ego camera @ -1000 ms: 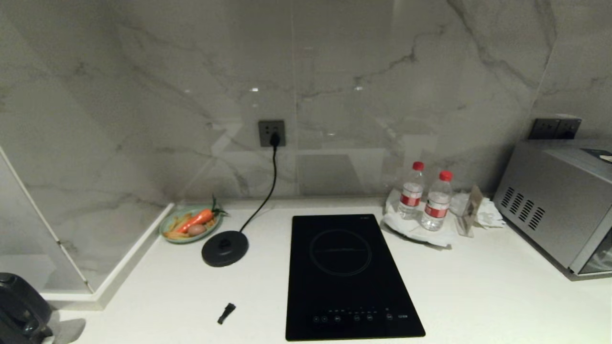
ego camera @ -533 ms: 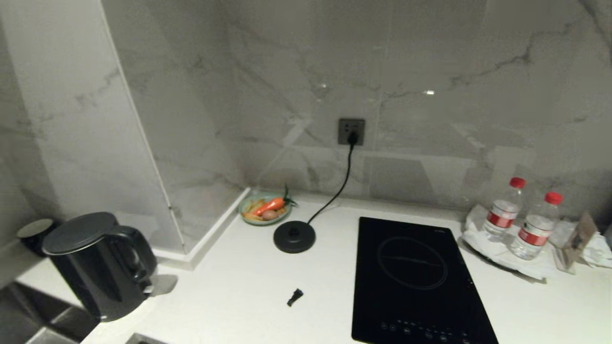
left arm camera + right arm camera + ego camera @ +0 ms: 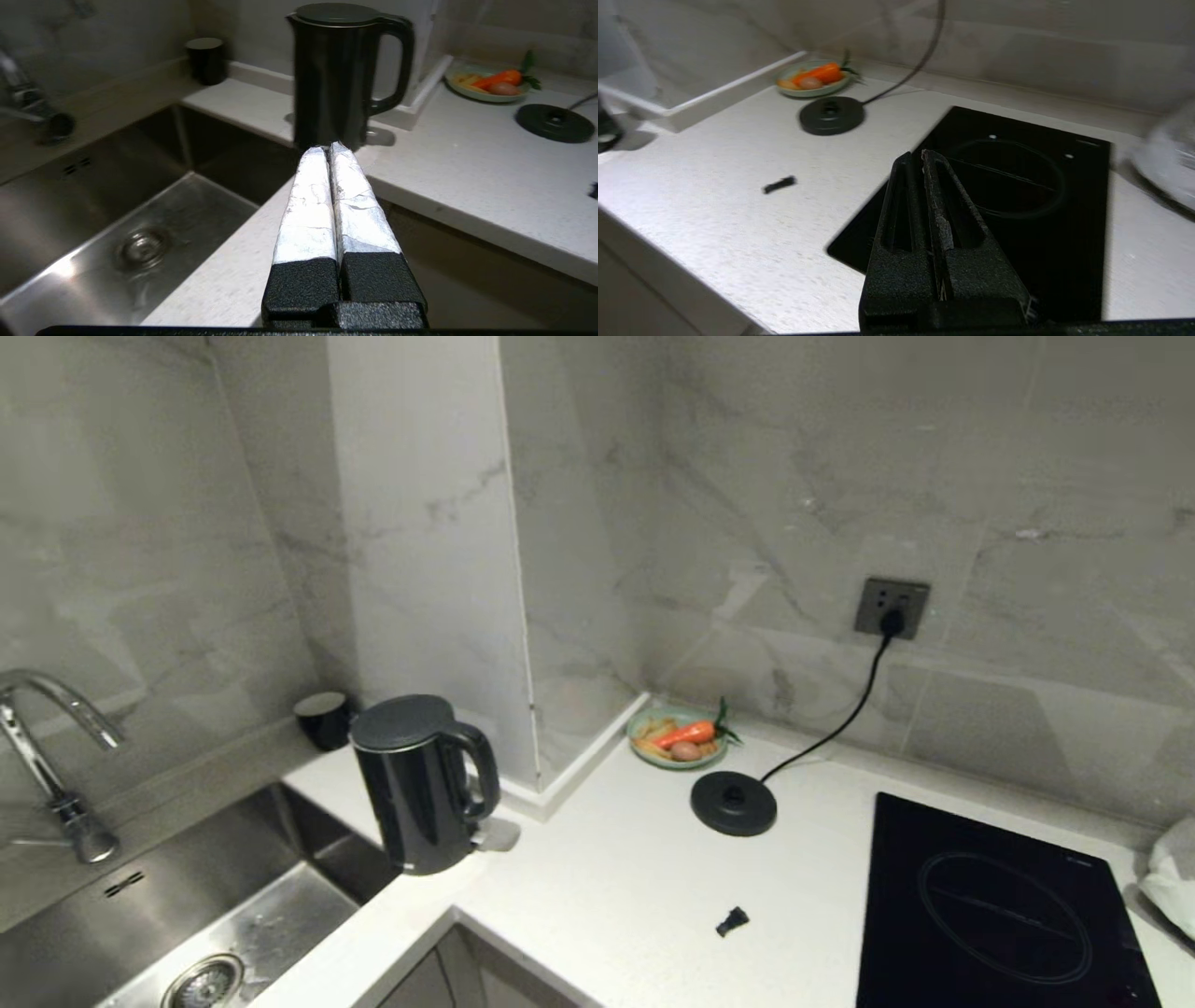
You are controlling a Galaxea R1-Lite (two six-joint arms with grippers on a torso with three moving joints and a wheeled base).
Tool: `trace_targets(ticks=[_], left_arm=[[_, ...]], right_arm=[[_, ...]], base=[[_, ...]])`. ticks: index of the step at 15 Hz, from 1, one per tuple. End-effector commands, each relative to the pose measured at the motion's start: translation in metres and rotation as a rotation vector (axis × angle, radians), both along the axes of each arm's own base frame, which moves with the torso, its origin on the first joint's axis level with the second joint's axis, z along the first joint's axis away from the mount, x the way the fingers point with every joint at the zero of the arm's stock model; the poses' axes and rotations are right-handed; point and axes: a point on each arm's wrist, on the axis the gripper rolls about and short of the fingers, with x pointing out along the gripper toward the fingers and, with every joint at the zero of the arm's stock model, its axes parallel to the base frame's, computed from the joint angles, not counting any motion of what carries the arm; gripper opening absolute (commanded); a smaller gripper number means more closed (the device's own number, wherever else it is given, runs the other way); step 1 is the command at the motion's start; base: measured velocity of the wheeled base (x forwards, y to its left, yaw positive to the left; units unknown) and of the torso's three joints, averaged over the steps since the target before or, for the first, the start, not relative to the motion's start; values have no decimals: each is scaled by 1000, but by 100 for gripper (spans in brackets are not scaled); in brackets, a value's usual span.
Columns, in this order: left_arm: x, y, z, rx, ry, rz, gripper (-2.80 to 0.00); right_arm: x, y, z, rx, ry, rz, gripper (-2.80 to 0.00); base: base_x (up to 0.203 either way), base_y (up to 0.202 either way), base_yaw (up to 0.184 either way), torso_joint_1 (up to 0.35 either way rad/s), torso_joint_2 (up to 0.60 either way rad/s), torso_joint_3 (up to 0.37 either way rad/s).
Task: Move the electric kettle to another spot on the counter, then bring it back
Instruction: Grab the kettle
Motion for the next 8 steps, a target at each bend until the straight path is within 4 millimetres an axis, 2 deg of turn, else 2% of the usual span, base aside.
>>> trace_targets(ticks=[1,2,8], left_arm=[[0,0,0,-1,0,0,-280],[0,0,0,0,0,2,-280],[-2,0,5,14,-14,4,-280]], right_arm=[[0,0,0,0,0,0,-280],[0,0,0,0,0,0,-280],[0,0,0,0,0,0,-280]], base=[[-1,-8,136,-6,12,2],[1,-2,93,-1,2,12],[0,0,0,0,0,0]])
